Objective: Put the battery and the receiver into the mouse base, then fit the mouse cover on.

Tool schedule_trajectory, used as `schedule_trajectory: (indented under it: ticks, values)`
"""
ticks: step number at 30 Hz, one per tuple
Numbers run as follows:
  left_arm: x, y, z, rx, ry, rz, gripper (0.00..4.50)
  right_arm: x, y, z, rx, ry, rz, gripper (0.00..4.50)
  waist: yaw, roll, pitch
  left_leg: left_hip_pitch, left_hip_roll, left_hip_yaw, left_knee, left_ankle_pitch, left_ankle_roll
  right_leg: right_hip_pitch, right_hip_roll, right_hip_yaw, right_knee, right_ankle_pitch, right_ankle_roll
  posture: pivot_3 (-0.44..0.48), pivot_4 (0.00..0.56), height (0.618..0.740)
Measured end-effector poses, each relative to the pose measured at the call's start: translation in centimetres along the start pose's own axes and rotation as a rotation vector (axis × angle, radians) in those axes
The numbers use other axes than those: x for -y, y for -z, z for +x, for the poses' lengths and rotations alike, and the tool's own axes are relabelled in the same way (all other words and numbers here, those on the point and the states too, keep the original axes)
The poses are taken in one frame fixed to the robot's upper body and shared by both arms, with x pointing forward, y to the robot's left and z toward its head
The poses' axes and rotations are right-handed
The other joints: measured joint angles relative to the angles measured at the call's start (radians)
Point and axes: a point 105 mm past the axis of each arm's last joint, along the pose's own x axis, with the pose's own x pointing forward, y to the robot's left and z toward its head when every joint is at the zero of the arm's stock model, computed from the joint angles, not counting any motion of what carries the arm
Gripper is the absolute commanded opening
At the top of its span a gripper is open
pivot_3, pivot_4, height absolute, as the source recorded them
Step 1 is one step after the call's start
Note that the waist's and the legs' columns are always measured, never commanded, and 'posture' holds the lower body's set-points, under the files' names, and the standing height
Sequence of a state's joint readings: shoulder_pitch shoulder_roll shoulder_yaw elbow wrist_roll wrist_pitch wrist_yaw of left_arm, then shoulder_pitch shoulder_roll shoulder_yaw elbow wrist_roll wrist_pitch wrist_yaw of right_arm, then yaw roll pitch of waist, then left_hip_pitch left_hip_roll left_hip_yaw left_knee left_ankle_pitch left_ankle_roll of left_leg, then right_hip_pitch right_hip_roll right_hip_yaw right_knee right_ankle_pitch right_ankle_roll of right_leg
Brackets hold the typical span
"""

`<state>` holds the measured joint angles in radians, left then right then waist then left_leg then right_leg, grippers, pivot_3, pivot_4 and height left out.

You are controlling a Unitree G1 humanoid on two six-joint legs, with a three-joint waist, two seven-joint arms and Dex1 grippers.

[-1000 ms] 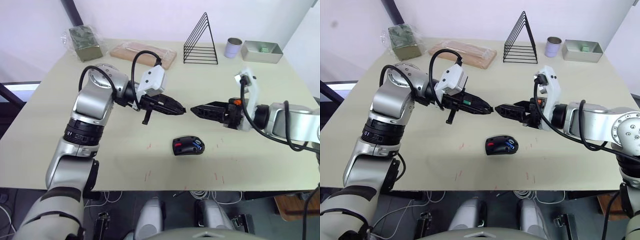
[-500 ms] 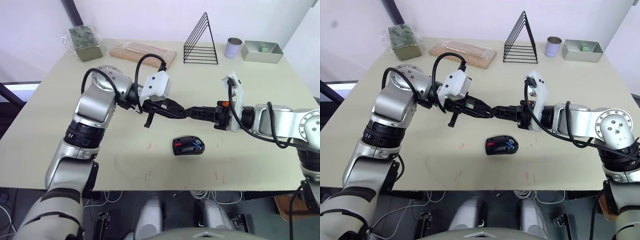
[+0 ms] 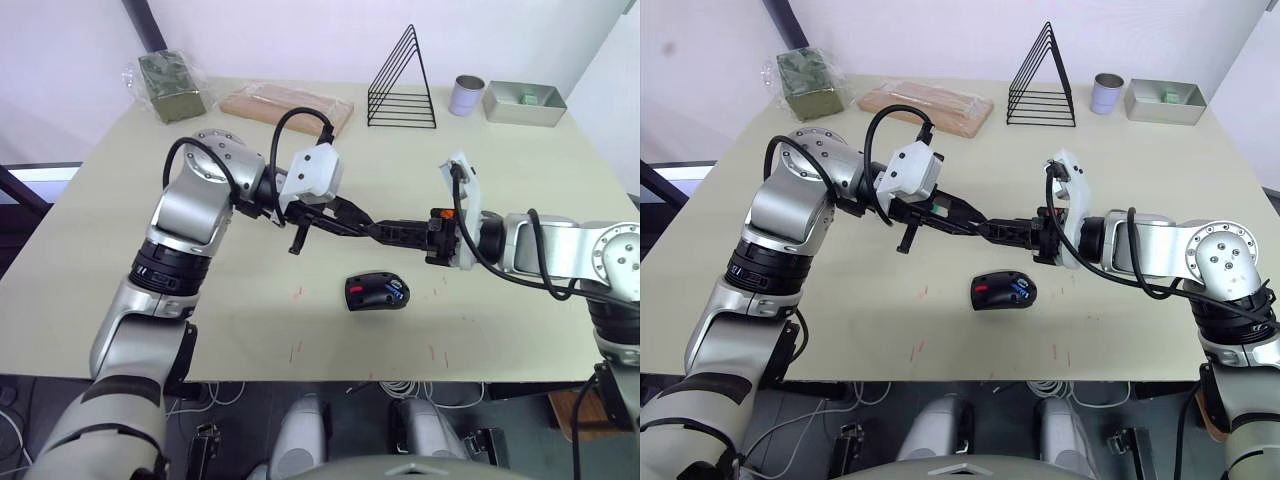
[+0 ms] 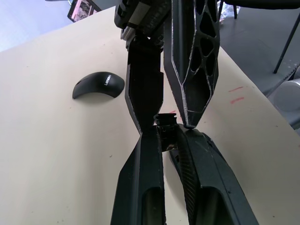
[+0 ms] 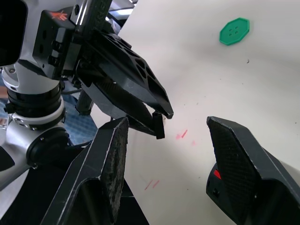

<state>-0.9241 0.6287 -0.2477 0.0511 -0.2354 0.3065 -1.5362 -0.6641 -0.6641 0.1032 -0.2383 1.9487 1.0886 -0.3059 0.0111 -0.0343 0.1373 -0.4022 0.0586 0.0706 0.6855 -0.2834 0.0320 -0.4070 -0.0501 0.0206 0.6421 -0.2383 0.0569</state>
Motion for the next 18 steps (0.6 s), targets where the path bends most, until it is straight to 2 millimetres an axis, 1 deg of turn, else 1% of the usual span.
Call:
schedule_trajectory:
  ticks: [6, 8, 10, 18]
  values:
    - [-0.18, -0.07, -0.06, -0.008, -0.003, 0.026, 0.09, -0.01, 0.01, 0.00, -0.001, -0.002, 0.001, 2.80, 0.000, 0.000, 0.000, 0.000, 0.000, 0.000, 0.000, 0.000, 0.000, 0.000, 0.000, 0.000, 0.000, 0.000, 0.000, 0.000, 0.150, 0.740]
    - [-0.18, -0.08, -0.04, -0.010, -0.003, 0.029, 0.09, 0.00, 0.01, 0.01, -0.001, -0.003, 0.002, 2.27, 0.000, 0.000, 0.000, 0.000, 0.000, 0.000, 0.000, 0.000, 0.000, 0.000, 0.000, 0.000, 0.000, 0.000, 0.000, 0.000, 0.150, 0.740]
    - [-0.18, 0.02, 0.01, -0.015, -0.002, 0.027, 0.09, -0.05, -0.01, -0.02, 0.000, -0.007, 0.003, 2.02, 0.000, 0.000, 0.000, 0.000, 0.000, 0.000, 0.000, 0.000, 0.000, 0.000, 0.000, 0.000, 0.000, 0.000, 0.000, 0.000, 0.150, 0.740]
    - [-0.05, 0.13, 0.27, -0.024, 0.011, 0.036, 0.09, 0.20, 0.11, -0.07, -0.012, -0.008, 0.013, 2.02, 0.000, 0.000, 0.000, 0.000, 0.000, 0.000, -0.001, 0.000, 0.000, 0.000, 0.000, 0.000, 0.000, 0.000, 0.000, 0.000, 0.150, 0.740]
